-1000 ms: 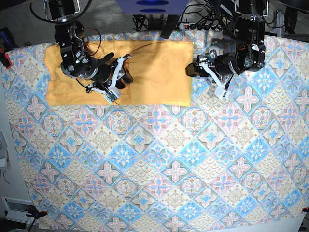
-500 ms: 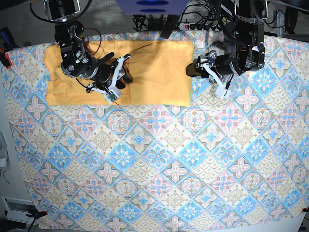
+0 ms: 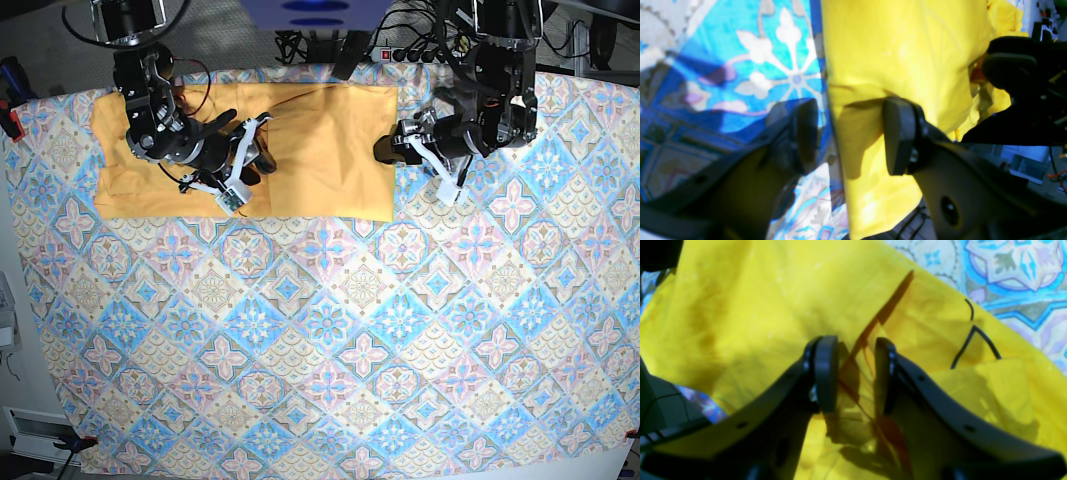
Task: Fold the T-shirt properly
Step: 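Lower the left gripper onto the shirt's end and grasp it, then pull both grippers apart to stretch the shirt flat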
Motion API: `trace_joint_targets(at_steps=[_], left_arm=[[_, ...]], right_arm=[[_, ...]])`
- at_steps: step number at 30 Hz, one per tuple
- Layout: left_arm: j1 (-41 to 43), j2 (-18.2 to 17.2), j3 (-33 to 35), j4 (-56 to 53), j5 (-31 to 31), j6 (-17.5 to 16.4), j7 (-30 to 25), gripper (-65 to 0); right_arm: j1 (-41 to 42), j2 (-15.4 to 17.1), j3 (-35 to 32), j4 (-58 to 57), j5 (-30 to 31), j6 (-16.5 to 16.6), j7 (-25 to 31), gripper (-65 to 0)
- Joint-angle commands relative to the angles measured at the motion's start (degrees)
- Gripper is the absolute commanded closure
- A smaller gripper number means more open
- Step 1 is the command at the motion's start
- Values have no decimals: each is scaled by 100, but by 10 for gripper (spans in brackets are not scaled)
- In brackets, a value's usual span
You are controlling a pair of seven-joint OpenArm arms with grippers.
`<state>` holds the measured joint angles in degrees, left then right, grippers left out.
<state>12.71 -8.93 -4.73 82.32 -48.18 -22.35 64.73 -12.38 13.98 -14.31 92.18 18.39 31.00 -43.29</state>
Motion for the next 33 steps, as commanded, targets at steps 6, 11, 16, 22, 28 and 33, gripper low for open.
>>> trace_joint_targets(at_steps=[6, 11, 16, 22, 28, 33], left_arm=[[8, 9, 20, 27, 23, 6, 90, -251], [-9, -8, -32, 27, -4, 6, 90, -7], [-80, -35, -32, 53, -21, 6, 90, 0], [17, -96, -305, 440, -30, 6, 107, 0], [202, -123, -718, 871, -21, 6, 116, 0], [298, -202, -1034, 880, -12, 6, 116, 0]], right_arm=[[56, 31, 28, 122, 82, 25, 105, -188], [56, 31, 28, 122, 82, 25, 105, -187], [47, 31, 28, 122, 90, 25, 105, -187], [47, 31, 46, 122, 99, 25, 105, -186], [47, 31, 46, 131, 99, 34, 113, -186], [47, 31, 55, 175, 99, 34, 113, -187]])
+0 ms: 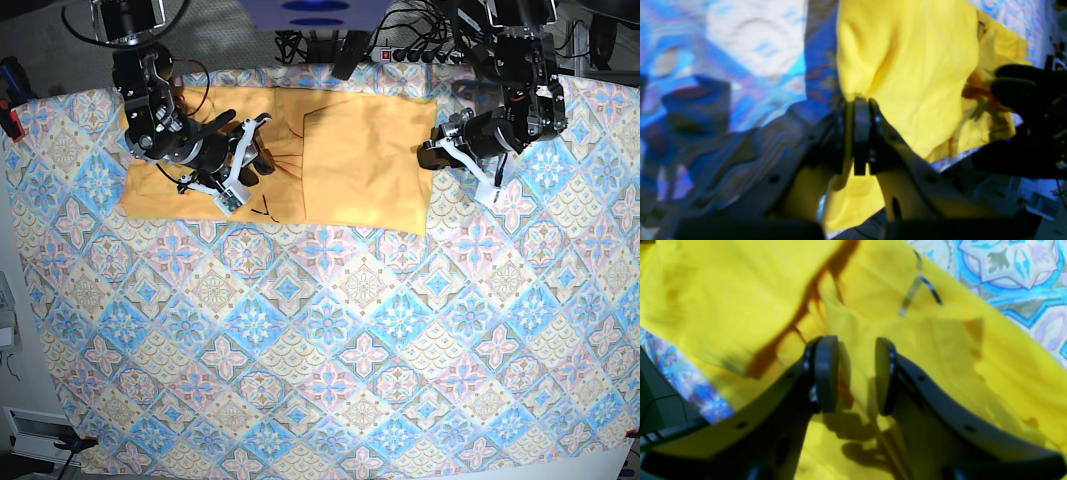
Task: Fold the T-shirt properly
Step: 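Pull both grippers apart to stretch the shirt flat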
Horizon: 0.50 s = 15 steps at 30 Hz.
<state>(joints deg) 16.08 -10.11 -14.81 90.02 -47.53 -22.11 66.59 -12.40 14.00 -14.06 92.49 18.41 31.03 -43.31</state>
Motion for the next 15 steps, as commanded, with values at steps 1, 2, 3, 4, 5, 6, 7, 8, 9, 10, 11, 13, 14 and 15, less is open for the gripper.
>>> trace_joint_targets(at_steps=[1, 2, 3, 4, 5, 6, 7, 8, 9, 10, 11, 13, 14, 15], left_arm=[[-30, -136, -27, 128, -78, -18, -78, 0], [-30, -172, -36, 128, -78, -18, -87, 0], [-30, -180, -36, 128, -78, -18, -87, 0], [-30, -189, -44, 128, -78, -18, -87, 0], [-30, -207, -53, 128, -78, -18, -87, 0], [-30, -277, -97, 128, -78, -18, -87, 0], [-30, -312, -141, 128, -78, -18, -87, 0], [-38, -321, -159, 128, -78, -18, -87, 0], [-47, -339, -194, 128, -78, -18, -87, 0], [-47, -339, -238, 128, -78, -18, -78, 0], [-47, -347, -282, 137, -87, -18, -70, 0], [-47, -347, -352, 137, -87, -18, -70, 0], [-38, -347, -379, 137, -87, -27, -70, 0], [-38, -347, -387, 137, -87, -27, -70, 0]], right_arm=[[49, 29, 39, 224, 97, 23, 116, -187], [40, 29, 57, 320, 97, 23, 116, -188], [32, 29, 119, 435, 97, 23, 80, -188], [-30, 37, 189, 540, 88, 23, 63, -188], [-83, 37, 286, 628, 79, 23, 63, -188], [-118, 46, 400, 707, 79, 23, 63, -188], [-127, 46, 523, 769, 79, 23, 54, -188], [-153, 46, 646, 804, 79, 23, 45, -188], [-197, 46, 778, 804, 79, 23, 45, -188], [-206, 55, 919, 795, 79, 23, 45, -188], [-223, 64, 1077, 769, 79, 23, 45, -188], [-232, 169, 1279, 628, 79, 31, 45, -188], [-232, 222, 1358, 558, 79, 31, 54, -188], [-223, 266, 1455, 461, 79, 31, 54, -189]])
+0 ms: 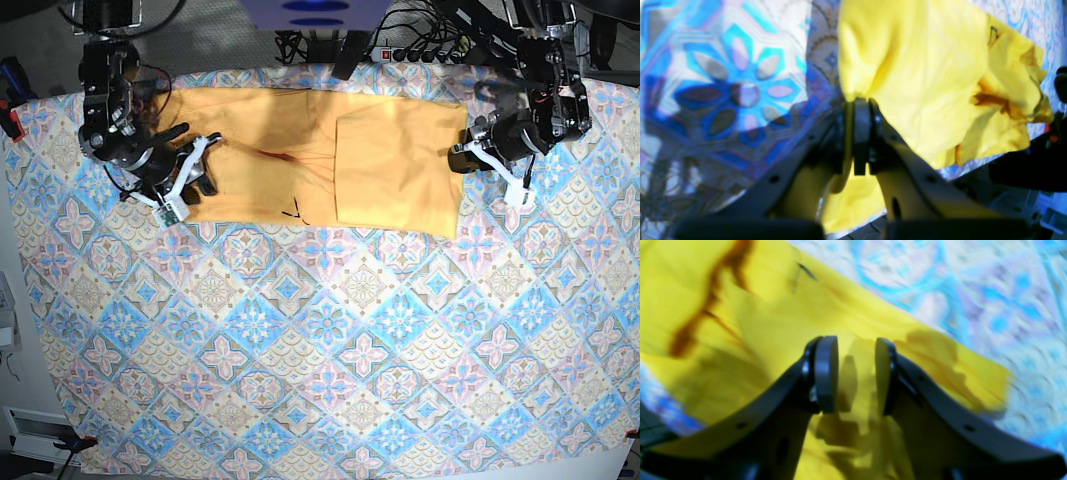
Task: Fold the T-shirt properly
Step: 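Pull both grippers apart to stretch the shirt flat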
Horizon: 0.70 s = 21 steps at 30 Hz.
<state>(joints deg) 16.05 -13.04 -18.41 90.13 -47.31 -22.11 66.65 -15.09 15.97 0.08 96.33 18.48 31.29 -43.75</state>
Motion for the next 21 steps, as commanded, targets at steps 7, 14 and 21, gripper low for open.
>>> trace_joint_targets(at_steps=[7, 14, 21], left_arm=[[-36, -178, -18, 126, -109, -27, -76, 0], [-63, -169, 8, 126, -100, -27, -94, 0], [-63, -151, 8, 126, -100, -27, -94, 0]], right_arm=[[89, 140, 612, -636, 99, -4, -25, -292], [72, 289, 568, -706, 530, 436, -148, -542], [81, 359, 814, -715, 1040, 498, -113, -602]])
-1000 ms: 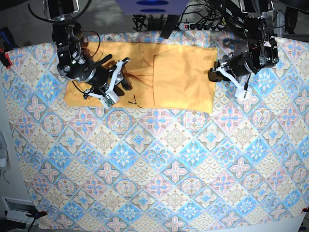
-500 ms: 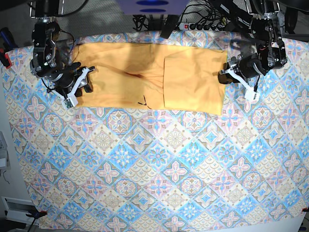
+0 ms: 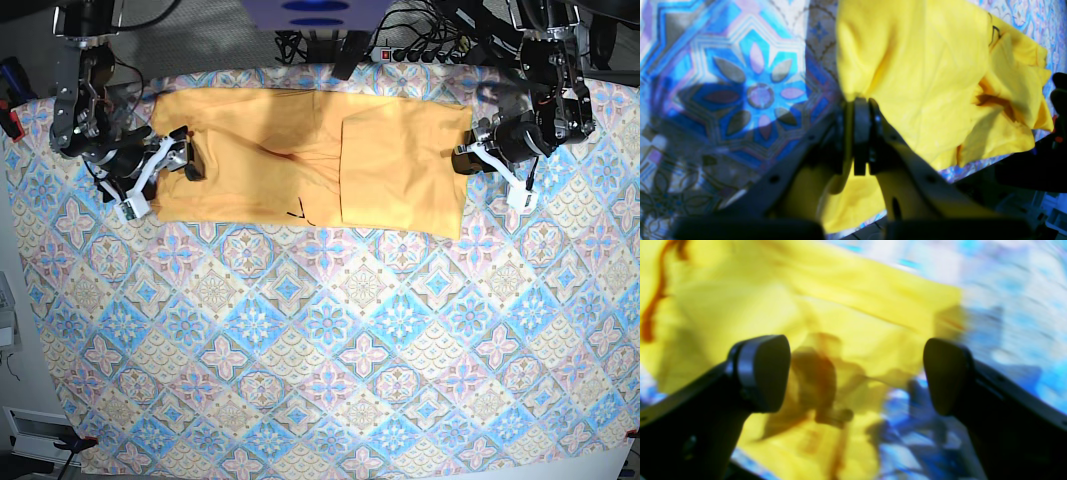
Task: Fold the T-shirt properly
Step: 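Pull both grippers apart to stretch the shirt flat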
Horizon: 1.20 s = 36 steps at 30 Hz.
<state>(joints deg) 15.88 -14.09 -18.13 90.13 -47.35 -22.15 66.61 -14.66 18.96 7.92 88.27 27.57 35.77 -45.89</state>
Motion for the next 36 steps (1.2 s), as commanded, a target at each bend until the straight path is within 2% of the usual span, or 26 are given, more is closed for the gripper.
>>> trace_joint_targets(at_steps=[1, 17, 27, 36], left_arm=[[-45, -46, -20, 126, -95, -22, -89, 0], [-45, -46, -11, 117, -95, -22, -89, 0], [-45, -37, -11, 117, -95, -22, -89, 0], [-36, -37, -11, 117, -95, -22, -89, 0]], right_arm=[[37, 60, 65, 92, 139, 49, 83, -600], [-7, 51, 74, 30, 148, 49, 66, -600], [134, 51, 74, -998, 157, 49, 119, -599], [195, 7, 65, -1104, 166, 58, 75, -599]])
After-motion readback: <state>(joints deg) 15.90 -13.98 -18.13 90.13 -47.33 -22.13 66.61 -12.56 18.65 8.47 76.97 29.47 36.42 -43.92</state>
